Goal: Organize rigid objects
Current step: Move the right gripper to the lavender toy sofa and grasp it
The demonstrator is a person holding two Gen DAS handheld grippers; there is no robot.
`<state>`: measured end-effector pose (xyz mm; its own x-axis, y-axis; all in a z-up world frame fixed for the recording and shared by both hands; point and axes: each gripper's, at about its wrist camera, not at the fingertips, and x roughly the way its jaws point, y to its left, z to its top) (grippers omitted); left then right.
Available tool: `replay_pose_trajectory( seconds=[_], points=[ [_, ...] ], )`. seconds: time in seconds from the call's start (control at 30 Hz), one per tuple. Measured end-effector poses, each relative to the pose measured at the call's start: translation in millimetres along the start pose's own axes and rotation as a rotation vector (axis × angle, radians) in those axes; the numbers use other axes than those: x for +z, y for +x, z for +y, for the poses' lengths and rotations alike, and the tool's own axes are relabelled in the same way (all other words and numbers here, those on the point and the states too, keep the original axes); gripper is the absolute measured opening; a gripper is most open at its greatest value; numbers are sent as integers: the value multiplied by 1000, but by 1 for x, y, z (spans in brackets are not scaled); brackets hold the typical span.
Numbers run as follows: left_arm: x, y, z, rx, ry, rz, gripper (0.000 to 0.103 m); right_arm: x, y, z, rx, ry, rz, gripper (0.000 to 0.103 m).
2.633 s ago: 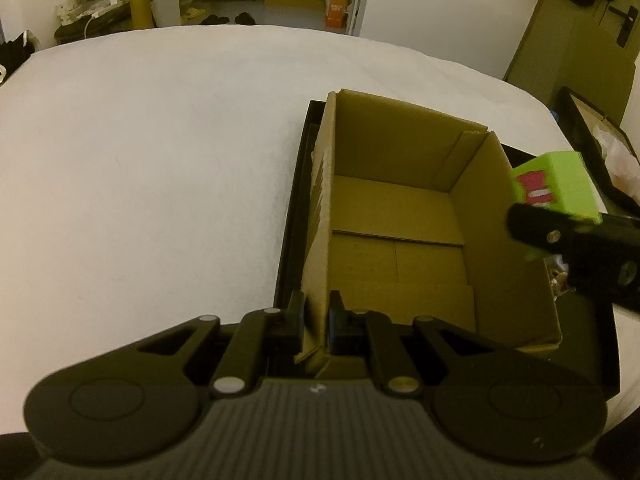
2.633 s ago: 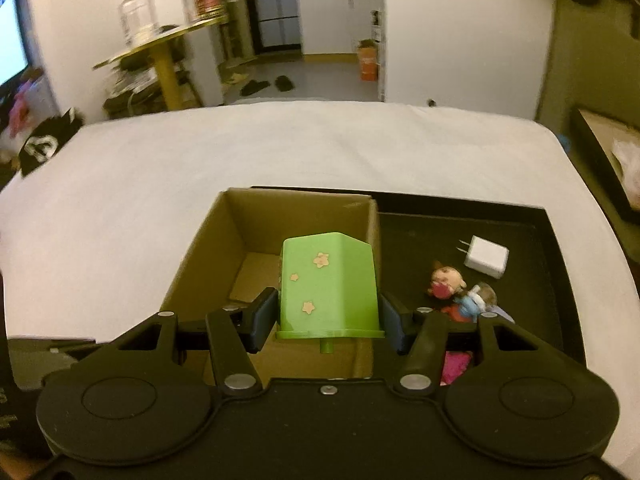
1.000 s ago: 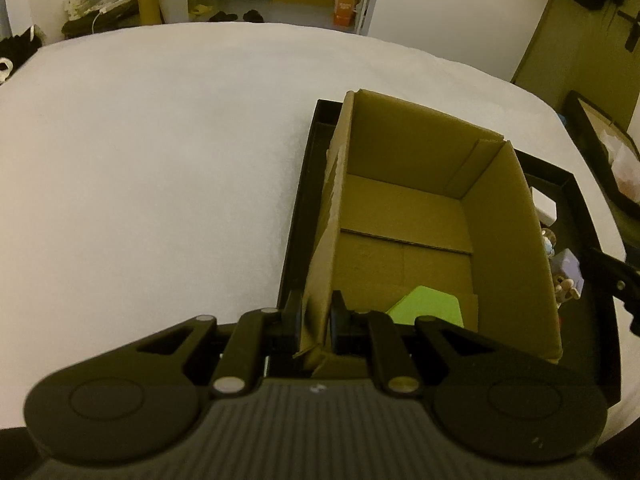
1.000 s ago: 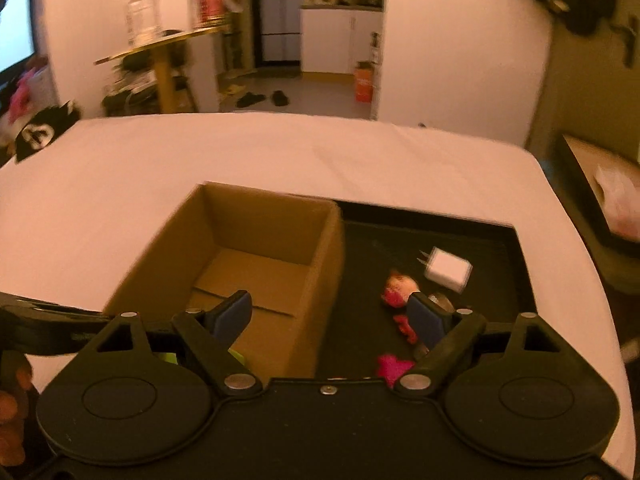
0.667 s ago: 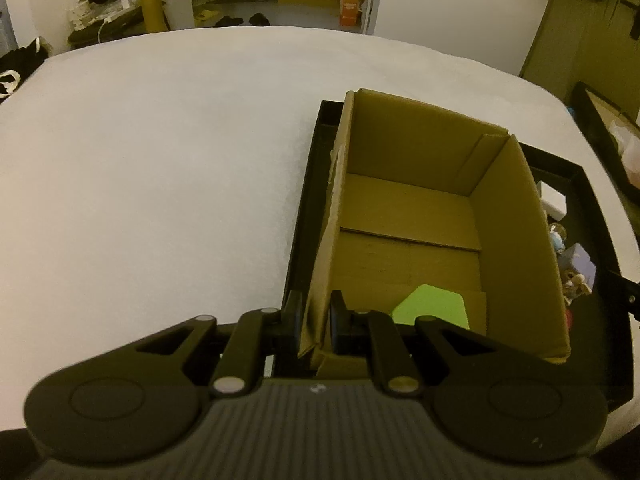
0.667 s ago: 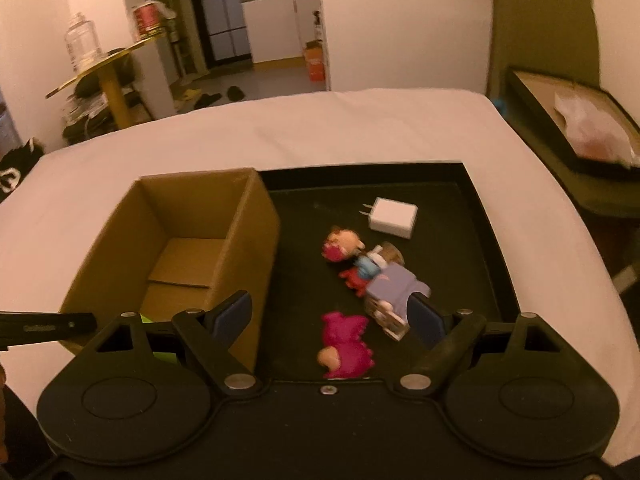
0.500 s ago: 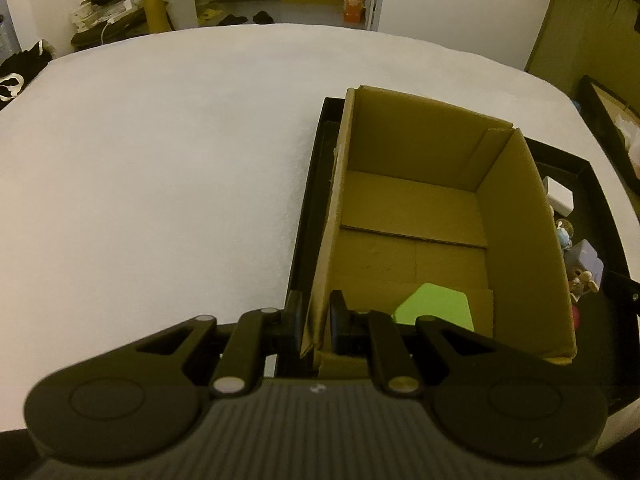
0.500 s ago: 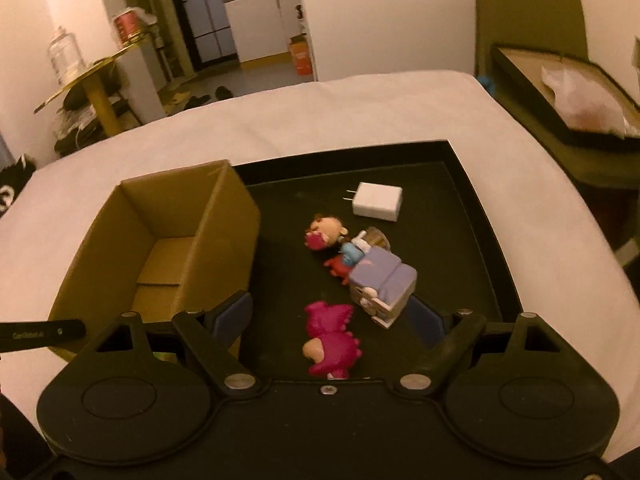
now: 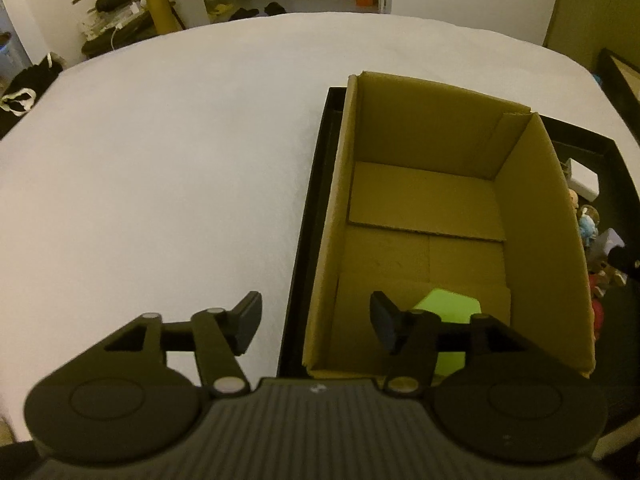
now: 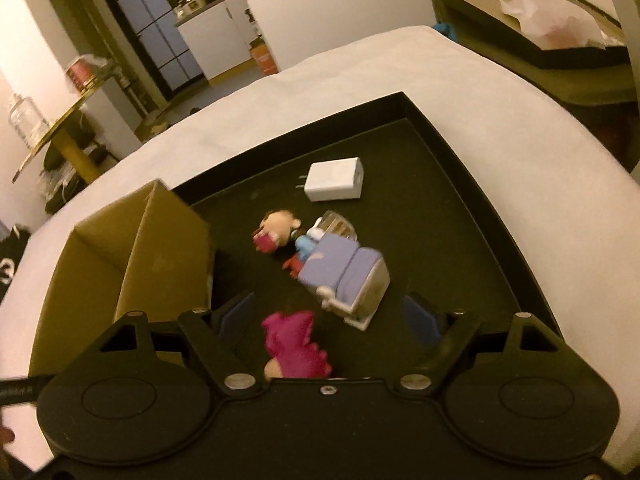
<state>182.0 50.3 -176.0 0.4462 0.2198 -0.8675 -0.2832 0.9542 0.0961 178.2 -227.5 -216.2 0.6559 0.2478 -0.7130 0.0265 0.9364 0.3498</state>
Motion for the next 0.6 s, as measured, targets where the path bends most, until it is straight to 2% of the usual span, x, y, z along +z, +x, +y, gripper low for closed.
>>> replay_pose_trajectory(
  seconds=[0.27, 0.47, 0.53, 0.6],
  points=[
    [10, -1, -16, 82, 51, -34, 75, 6, 27, -4, -19, 24, 3, 79],
    [19, 6, -22, 138, 61, -29, 81, 5, 38, -4, -56, -9, 17, 78],
    [22, 8, -26, 161, 75, -31, 81, 5, 39, -5, -75, -26, 20, 76],
    [23, 9, -29, 171, 81, -33, 82, 4, 39, -9, -74, -25, 27, 69]
  ],
)
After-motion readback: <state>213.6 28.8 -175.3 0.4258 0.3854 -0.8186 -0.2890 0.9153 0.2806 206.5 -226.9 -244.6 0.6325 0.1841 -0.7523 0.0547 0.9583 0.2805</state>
